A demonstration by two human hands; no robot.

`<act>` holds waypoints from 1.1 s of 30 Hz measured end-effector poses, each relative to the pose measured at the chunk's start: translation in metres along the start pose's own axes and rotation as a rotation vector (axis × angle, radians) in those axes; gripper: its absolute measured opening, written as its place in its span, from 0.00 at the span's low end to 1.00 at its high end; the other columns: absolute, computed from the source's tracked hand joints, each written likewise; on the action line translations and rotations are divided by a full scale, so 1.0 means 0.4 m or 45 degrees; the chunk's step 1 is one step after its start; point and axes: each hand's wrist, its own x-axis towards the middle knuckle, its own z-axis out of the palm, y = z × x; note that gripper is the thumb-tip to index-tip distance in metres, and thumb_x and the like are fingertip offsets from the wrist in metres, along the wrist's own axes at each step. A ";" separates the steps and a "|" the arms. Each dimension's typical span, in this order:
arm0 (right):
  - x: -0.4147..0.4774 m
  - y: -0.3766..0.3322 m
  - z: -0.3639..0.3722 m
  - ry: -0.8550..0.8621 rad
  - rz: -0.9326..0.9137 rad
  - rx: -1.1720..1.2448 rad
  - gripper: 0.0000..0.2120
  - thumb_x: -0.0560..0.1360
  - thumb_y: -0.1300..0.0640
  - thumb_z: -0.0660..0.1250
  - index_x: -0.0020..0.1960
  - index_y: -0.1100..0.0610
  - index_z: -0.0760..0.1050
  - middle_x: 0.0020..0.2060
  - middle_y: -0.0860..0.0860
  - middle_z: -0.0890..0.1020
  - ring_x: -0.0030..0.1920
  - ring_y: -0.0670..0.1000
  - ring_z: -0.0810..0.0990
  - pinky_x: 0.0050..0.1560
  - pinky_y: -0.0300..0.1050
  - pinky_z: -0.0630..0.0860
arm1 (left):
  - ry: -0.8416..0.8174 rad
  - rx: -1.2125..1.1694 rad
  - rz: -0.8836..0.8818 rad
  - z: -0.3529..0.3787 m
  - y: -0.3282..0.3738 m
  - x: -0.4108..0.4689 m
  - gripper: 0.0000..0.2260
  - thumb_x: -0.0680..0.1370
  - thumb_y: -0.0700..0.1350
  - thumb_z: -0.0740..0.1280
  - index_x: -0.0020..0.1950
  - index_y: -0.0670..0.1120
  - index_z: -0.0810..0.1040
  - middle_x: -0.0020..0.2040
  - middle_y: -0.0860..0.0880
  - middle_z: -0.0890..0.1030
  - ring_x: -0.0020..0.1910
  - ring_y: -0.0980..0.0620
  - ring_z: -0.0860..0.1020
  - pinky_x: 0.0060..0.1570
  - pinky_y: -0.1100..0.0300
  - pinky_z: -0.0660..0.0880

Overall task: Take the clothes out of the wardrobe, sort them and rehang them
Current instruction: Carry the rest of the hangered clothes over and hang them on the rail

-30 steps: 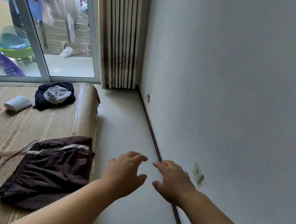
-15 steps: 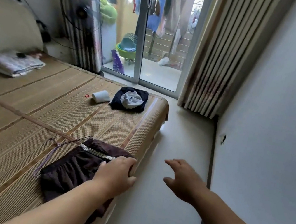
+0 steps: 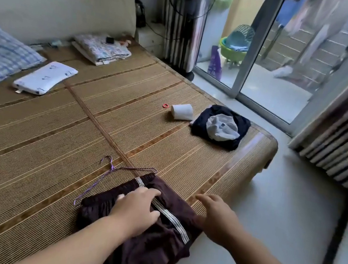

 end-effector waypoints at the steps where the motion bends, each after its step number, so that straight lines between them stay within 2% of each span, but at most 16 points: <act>1: 0.058 -0.002 0.003 -0.031 -0.011 -0.008 0.28 0.73 0.45 0.64 0.72 0.43 0.62 0.69 0.47 0.67 0.67 0.51 0.68 0.65 0.53 0.70 | -0.007 -0.002 -0.031 -0.007 -0.024 0.044 0.23 0.74 0.56 0.63 0.69 0.59 0.65 0.68 0.56 0.69 0.65 0.54 0.70 0.65 0.48 0.63; 7: 0.334 -0.038 0.045 -0.222 -0.113 -0.075 0.33 0.72 0.48 0.64 0.73 0.39 0.54 0.66 0.46 0.68 0.61 0.51 0.73 0.60 0.48 0.74 | 0.017 0.033 -0.245 -0.029 -0.186 0.239 0.23 0.74 0.56 0.63 0.69 0.60 0.65 0.68 0.57 0.69 0.65 0.53 0.71 0.65 0.49 0.64; 10: 0.481 -0.069 0.095 -0.330 -0.165 -0.048 0.42 0.71 0.50 0.67 0.74 0.36 0.43 0.63 0.48 0.69 0.57 0.51 0.74 0.58 0.48 0.74 | -0.031 0.074 -0.369 -0.002 -0.290 0.314 0.24 0.74 0.57 0.62 0.70 0.60 0.64 0.69 0.58 0.67 0.66 0.53 0.69 0.65 0.51 0.64; 13: 0.618 -0.102 0.180 -0.362 -0.282 -0.051 0.48 0.69 0.47 0.70 0.74 0.37 0.38 0.66 0.49 0.67 0.60 0.53 0.73 0.60 0.48 0.74 | -0.084 0.132 -0.468 0.050 -0.403 0.377 0.26 0.74 0.58 0.62 0.71 0.60 0.62 0.70 0.58 0.65 0.68 0.54 0.68 0.65 0.52 0.64; 17: 0.789 -0.118 0.342 -0.409 -0.409 -0.192 0.45 0.70 0.48 0.66 0.75 0.41 0.39 0.69 0.50 0.63 0.66 0.55 0.68 0.66 0.49 0.67 | -0.070 0.057 -0.683 0.166 -0.547 0.442 0.29 0.72 0.61 0.63 0.72 0.62 0.59 0.72 0.59 0.62 0.69 0.54 0.65 0.65 0.53 0.66; 20: 0.918 -0.122 0.470 -0.447 -0.452 -0.328 0.43 0.70 0.52 0.63 0.76 0.41 0.41 0.72 0.50 0.59 0.70 0.54 0.62 0.69 0.54 0.62 | -0.072 -0.001 -0.852 0.275 -0.652 0.481 0.34 0.69 0.64 0.63 0.74 0.63 0.55 0.74 0.58 0.58 0.73 0.53 0.59 0.71 0.51 0.60; 23: 1.011 -0.118 0.564 -0.454 -0.432 -0.464 0.44 0.71 0.56 0.65 0.76 0.42 0.40 0.75 0.50 0.53 0.75 0.54 0.52 0.71 0.61 0.55 | -0.052 0.058 -0.946 0.367 -0.730 0.502 0.40 0.67 0.66 0.64 0.75 0.64 0.49 0.75 0.57 0.54 0.74 0.53 0.56 0.73 0.51 0.57; 26: 1.069 -0.106 0.638 -0.437 -0.390 -0.510 0.46 0.71 0.53 0.67 0.75 0.41 0.38 0.77 0.51 0.47 0.76 0.56 0.46 0.72 0.63 0.51 | 0.036 0.149 -1.014 0.425 -0.789 0.521 0.44 0.65 0.68 0.64 0.75 0.63 0.44 0.77 0.56 0.49 0.74 0.52 0.56 0.72 0.53 0.57; 28: 1.086 -0.099 0.664 -0.405 -0.393 -0.518 0.47 0.69 0.51 0.68 0.75 0.41 0.39 0.75 0.51 0.51 0.74 0.57 0.51 0.70 0.60 0.58 | 0.077 0.201 -1.029 0.445 -0.813 0.533 0.50 0.64 0.68 0.66 0.75 0.60 0.37 0.78 0.53 0.46 0.75 0.51 0.53 0.71 0.54 0.58; 30: 1.096 -0.101 0.669 -0.350 -0.433 -0.618 0.48 0.66 0.47 0.70 0.74 0.40 0.42 0.69 0.52 0.61 0.68 0.57 0.60 0.64 0.57 0.64 | 0.086 0.215 -1.027 0.452 -0.828 0.534 0.56 0.63 0.69 0.67 0.73 0.57 0.28 0.78 0.51 0.47 0.76 0.49 0.51 0.71 0.53 0.59; 33: 1.098 -0.109 0.633 -0.354 -0.478 -0.704 0.41 0.61 0.40 0.73 0.68 0.41 0.56 0.61 0.49 0.69 0.62 0.54 0.66 0.59 0.54 0.65 | 0.028 0.195 -1.064 0.435 -0.819 0.529 0.59 0.63 0.68 0.69 0.70 0.56 0.23 0.75 0.50 0.56 0.75 0.49 0.54 0.68 0.47 0.60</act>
